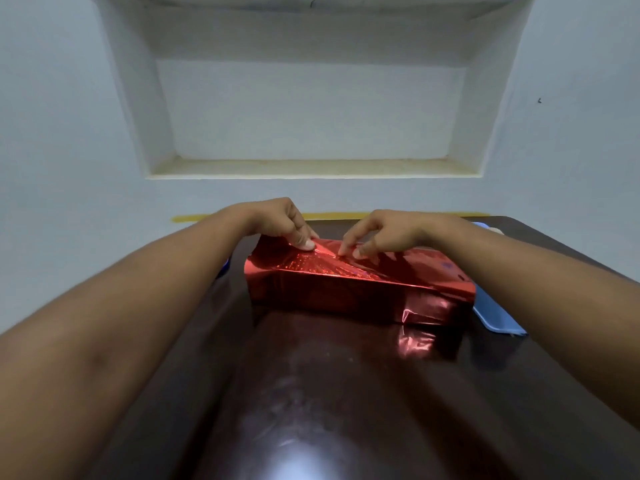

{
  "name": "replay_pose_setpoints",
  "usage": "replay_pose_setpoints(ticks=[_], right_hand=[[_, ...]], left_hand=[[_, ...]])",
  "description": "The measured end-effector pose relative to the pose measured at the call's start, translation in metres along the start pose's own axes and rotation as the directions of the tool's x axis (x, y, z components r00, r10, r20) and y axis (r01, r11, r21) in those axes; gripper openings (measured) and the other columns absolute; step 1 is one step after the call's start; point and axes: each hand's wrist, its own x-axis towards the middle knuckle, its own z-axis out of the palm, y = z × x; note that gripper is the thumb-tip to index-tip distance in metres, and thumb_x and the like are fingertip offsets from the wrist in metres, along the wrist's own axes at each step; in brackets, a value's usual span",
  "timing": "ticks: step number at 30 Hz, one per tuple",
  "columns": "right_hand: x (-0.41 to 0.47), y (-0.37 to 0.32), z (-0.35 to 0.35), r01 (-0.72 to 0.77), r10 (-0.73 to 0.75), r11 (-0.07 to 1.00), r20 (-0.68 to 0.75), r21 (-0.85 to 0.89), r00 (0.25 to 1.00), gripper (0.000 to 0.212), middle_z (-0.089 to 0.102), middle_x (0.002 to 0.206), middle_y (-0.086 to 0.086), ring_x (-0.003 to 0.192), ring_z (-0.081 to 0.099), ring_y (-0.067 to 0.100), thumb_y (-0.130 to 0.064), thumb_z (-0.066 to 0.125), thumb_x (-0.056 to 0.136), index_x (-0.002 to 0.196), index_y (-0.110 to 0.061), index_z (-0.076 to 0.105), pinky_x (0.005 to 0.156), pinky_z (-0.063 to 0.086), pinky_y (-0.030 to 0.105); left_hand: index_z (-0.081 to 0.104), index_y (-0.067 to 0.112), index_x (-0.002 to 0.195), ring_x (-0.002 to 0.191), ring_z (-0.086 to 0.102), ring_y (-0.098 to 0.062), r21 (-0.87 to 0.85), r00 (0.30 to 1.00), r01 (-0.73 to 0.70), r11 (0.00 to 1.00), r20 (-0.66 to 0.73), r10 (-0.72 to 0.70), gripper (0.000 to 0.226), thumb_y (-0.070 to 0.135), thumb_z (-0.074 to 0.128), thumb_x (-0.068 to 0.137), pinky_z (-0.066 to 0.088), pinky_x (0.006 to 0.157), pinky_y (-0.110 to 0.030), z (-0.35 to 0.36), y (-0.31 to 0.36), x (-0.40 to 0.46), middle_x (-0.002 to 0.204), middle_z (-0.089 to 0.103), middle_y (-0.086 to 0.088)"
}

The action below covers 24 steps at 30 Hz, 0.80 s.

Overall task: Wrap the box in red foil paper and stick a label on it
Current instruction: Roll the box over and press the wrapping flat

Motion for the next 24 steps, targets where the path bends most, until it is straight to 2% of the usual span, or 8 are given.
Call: replay_pose_setpoints(ticks=[3, 6, 8, 10, 13, 17, 21, 24], right_hand=[[-0.006, 0.003, 0.003, 0.032, -0.033, 0.999, -0.010, -0.042, 0.999, 0.030, 0.057, 0.142, -0.018, 0.123, 0.057, 0.004, -0.031, 0.068, 0.097, 0.111, -0.057, 0.072, 0.103, 0.049, 0.030], [-0.011, 0.007, 0.010, -0.007, 0.004, 0.999, -0.080, -0.032, 0.997, 0.029, 0.043, 0.154, -0.006, 0.140, 0.044, 0.013, -0.028, 0.063, 0.101, 0.126, -0.043, 0.071, 0.108, 0.031, 0.023], [-0.013, 0.008, 0.019, -0.086, 0.087, 0.996, -0.167, 0.016, 0.982, 0.029, 0.041, 0.154, -0.001, 0.136, 0.051, 0.019, -0.025, 0.061, 0.102, 0.126, -0.036, 0.072, 0.109, 0.039, 0.027], [-0.017, 0.004, 0.028, -0.159, 0.182, 0.981, -0.242, 0.109, 0.953, 0.030, 0.049, 0.137, 0.000, 0.106, 0.068, 0.027, -0.019, 0.056, 0.102, 0.123, -0.028, 0.075, 0.084, 0.060, 0.037], [-0.025, -0.011, 0.043, -0.227, 0.318, 0.926, -0.303, 0.300, 0.898, 0.036, 0.062, 0.097, -0.005, 0.052, 0.065, 0.020, -0.007, 0.048, 0.095, 0.116, -0.016, 0.076, 0.047, 0.053, 0.026], [-0.036, -0.037, 0.072, -0.153, 0.307, 0.866, -0.264, 0.476, 0.914, 0.022, 0.070, 0.095, 0.018, 0.068, 0.068, 0.028, -0.009, 0.054, 0.073, 0.088, -0.003, 0.070, 0.063, 0.053, 0.033], [-0.055, -0.052, 0.074, -0.171, 0.172, 0.985, -0.252, 0.029, 0.952, 0.063, 0.032, 0.161, -0.002, 0.137, 0.049, 0.017, -0.020, 0.070, 0.081, 0.143, -0.019, 0.059, 0.103, 0.042, 0.026], [-0.071, -0.044, 0.065, -0.171, 0.065, 0.938, -0.333, -0.301, 0.941, 0.062, 0.034, 0.158, -0.009, 0.137, 0.040, 0.022, -0.041, 0.075, 0.083, 0.142, -0.045, 0.056, 0.111, 0.040, 0.041]], left_hand=[[0.084, 0.027, 0.077, 0.117, 0.067, -0.008, 0.070, 0.999, -0.029, 0.997, 0.035, 0.027, 0.008, 0.021, 0.089, 0.079, 0.045, 0.108, -0.032, -0.001, 0.004, 0.013, 0.118, 0.076, 0.015], [0.078, 0.039, 0.093, 0.128, 0.053, -0.015, 0.349, 0.964, 0.011, 0.937, -0.252, 0.083, 0.019, 0.042, 0.088, 0.078, 0.039, 0.110, -0.043, 0.006, 0.015, 0.029, 0.127, 0.068, 0.013], [0.072, 0.040, 0.111, 0.135, 0.039, -0.022, 0.391, 0.882, 0.054, 0.919, -0.450, 0.140, 0.032, 0.049, 0.080, 0.081, 0.033, 0.100, -0.045, 0.019, 0.023, 0.034, 0.133, 0.060, 0.009], [0.069, 0.036, 0.115, 0.133, 0.040, -0.025, 0.308, 0.820, 0.037, 0.951, -0.552, 0.147, 0.031, 0.045, 0.073, 0.085, 0.037, 0.099, -0.046, 0.028, 0.032, 0.035, 0.133, 0.055, 0.005], [0.068, 0.026, 0.118, 0.118, 0.059, -0.025, 0.199, 0.872, 0.127, 0.972, -0.490, -0.014, 0.033, 0.039, 0.072, 0.088, 0.051, 0.094, -0.037, 0.036, 0.046, 0.029, 0.125, 0.059, -0.001], [0.074, 0.024, 0.115, 0.090, 0.067, -0.022, 0.122, 0.968, 0.192, 0.974, -0.185, -0.168, 0.028, 0.028, 0.078, 0.088, 0.058, 0.088, -0.040, 0.047, 0.057, 0.018, 0.111, 0.072, -0.005], [0.072, 0.028, 0.123, 0.087, 0.065, -0.016, 0.174, 0.993, 0.014, 0.985, -0.118, 0.006, 0.037, 0.017, 0.078, 0.088, 0.053, 0.076, -0.029, 0.051, 0.060, 0.016, 0.090, 0.069, 0.008], [0.069, 0.023, 0.128, 0.086, 0.067, -0.012, 0.138, 0.994, -0.084, 0.987, -0.060, 0.093, 0.041, 0.013, 0.077, 0.089, 0.052, 0.067, -0.021, 0.054, 0.060, 0.014, 0.111, 0.074, 0.001]])
